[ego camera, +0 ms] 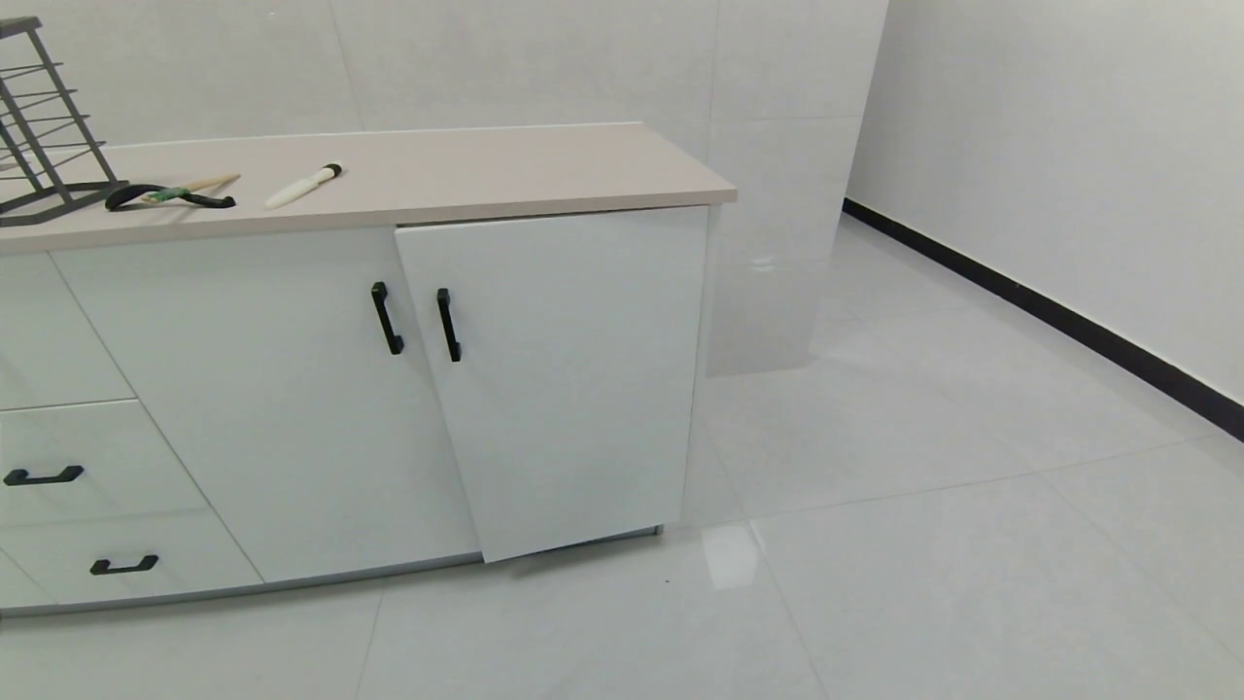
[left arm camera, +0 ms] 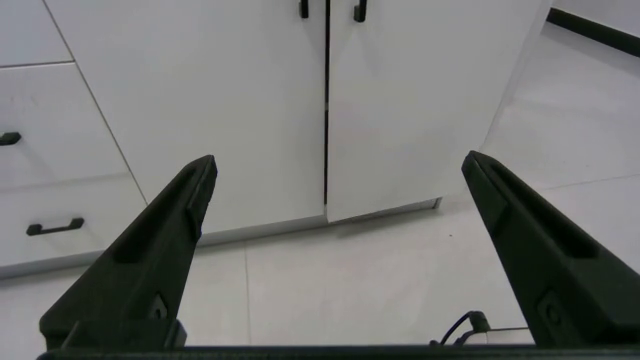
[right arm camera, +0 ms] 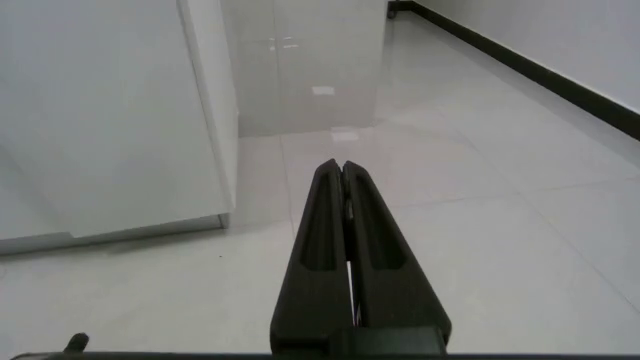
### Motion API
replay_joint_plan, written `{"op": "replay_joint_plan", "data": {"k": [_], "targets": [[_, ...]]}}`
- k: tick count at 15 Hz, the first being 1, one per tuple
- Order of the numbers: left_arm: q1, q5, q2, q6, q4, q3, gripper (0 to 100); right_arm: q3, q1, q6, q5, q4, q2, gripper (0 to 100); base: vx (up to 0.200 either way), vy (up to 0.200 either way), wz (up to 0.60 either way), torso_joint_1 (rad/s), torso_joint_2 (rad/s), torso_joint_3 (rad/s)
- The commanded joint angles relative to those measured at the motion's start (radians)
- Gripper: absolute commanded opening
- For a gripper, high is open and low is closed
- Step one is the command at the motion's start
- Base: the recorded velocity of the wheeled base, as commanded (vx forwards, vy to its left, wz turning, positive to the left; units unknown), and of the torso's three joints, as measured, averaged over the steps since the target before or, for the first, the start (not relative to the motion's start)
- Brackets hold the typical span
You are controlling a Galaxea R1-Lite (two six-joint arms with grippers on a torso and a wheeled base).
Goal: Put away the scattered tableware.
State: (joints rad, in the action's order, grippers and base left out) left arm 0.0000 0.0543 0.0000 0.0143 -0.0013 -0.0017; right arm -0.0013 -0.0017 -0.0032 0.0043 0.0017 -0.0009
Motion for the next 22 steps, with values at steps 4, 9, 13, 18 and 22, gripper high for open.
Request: {"op": "replay_joint_plan", "data": {"k": [4,9,13,18,22], "targets": [[-0.002,0.001,0.000,0.003,0.000,0.000,100,0.000,0.000,0.003,-0.001,0.001,0.002,0,0.200,0.200,0.00,0.004,0.00,0.005],[0.000,0.001,0.000,0.006,0.000,0.000,100,0.000,0.000,0.000,-0.001,0.001,0.001,0,0.200,0.200,0.00,0.000,0.00,0.001],[-0.002,0.001,0.000,0.006,0.000,0.000,100,0.000,0.000,0.000,-0.001,0.001,0.001,0,0.100,0.150,0.60,0.005,0.00,0.001],[-0.002,0.003,0.000,0.004,0.000,0.000,100,0.000,0.000,0.002,-0.001,0.001,0.002,0,0.000,0.000,0.36,0.002,0.00,0.002],[-0.002,0.003,0.000,0.004,0.000,0.000,100,-0.002,0.000,0.002,-0.001,0.001,0.002,0,0.000,0.200,0.00,0.004,0.00,0.000]]}}
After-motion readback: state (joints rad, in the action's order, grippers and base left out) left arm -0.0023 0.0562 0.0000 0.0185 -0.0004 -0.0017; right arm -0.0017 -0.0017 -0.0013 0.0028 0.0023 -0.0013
